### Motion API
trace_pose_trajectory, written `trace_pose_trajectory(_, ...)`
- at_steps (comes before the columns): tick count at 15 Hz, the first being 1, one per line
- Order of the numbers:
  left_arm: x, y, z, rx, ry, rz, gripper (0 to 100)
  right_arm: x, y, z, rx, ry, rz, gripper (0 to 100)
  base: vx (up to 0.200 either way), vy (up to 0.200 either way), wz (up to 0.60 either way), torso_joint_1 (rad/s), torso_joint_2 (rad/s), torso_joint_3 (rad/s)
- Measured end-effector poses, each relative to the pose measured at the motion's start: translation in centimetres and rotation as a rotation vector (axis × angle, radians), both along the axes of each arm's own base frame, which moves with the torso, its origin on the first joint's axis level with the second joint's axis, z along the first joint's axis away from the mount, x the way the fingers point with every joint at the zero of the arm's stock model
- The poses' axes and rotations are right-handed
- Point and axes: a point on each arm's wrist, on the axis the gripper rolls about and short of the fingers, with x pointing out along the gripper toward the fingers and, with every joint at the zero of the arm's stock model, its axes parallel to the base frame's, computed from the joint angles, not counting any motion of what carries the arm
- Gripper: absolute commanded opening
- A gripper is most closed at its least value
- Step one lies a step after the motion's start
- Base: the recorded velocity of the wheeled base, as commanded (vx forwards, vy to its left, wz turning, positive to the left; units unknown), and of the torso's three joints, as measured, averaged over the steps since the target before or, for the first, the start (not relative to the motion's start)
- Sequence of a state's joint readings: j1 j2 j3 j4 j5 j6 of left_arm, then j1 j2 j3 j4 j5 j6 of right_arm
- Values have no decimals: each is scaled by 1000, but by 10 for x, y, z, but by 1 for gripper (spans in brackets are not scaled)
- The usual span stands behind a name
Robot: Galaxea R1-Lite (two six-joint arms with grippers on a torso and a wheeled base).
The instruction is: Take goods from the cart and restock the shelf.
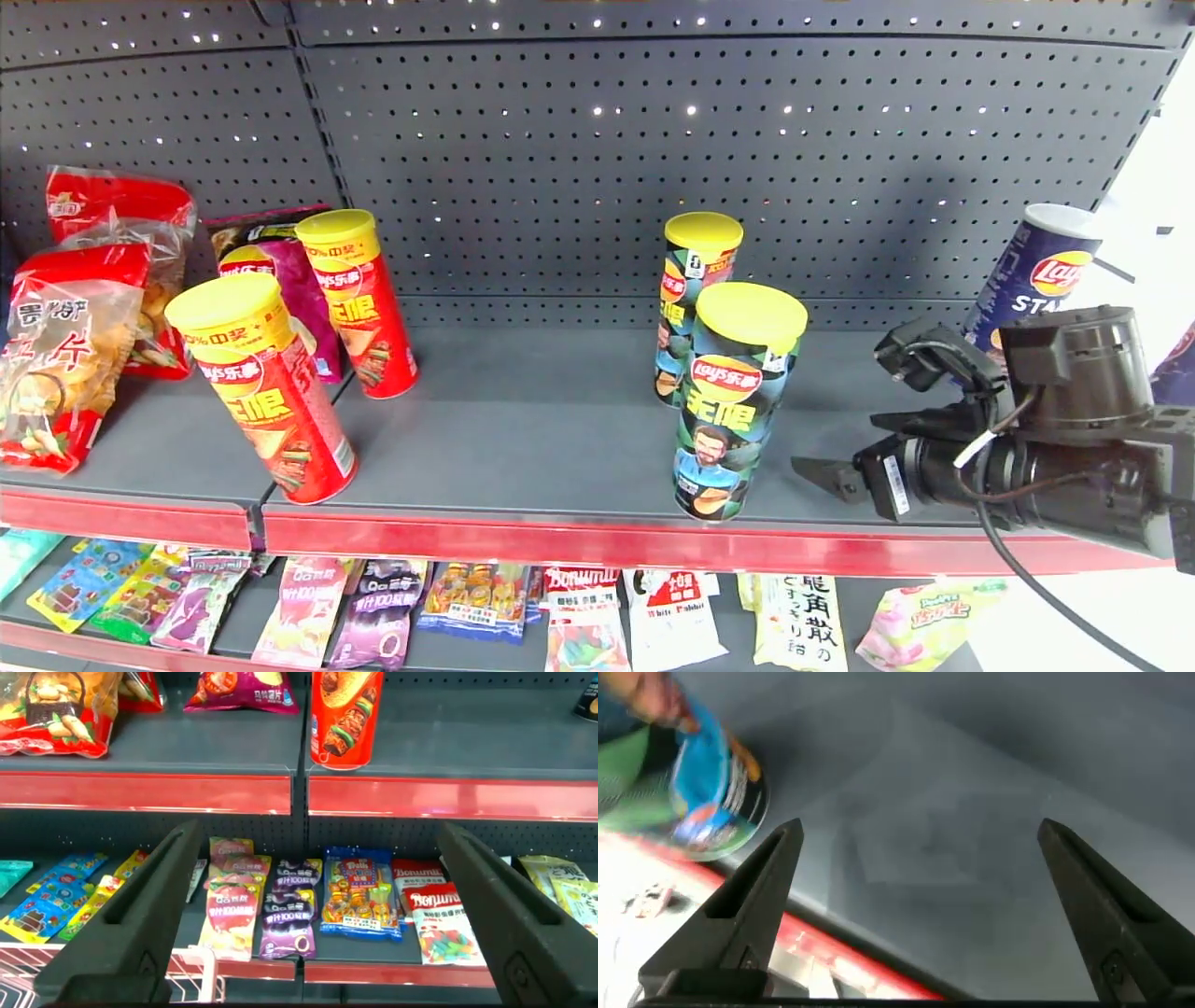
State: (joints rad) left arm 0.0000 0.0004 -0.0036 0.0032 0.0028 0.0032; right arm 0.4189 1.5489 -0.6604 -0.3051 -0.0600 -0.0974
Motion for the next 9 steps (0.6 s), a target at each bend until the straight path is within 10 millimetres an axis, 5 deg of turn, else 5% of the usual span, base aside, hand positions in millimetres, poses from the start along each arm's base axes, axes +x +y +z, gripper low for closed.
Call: trace_pose_trajectory(9,0,0,0,0,0,0,100,14,33,-11,-44,21,46,100,0,0,0,0,0,0)
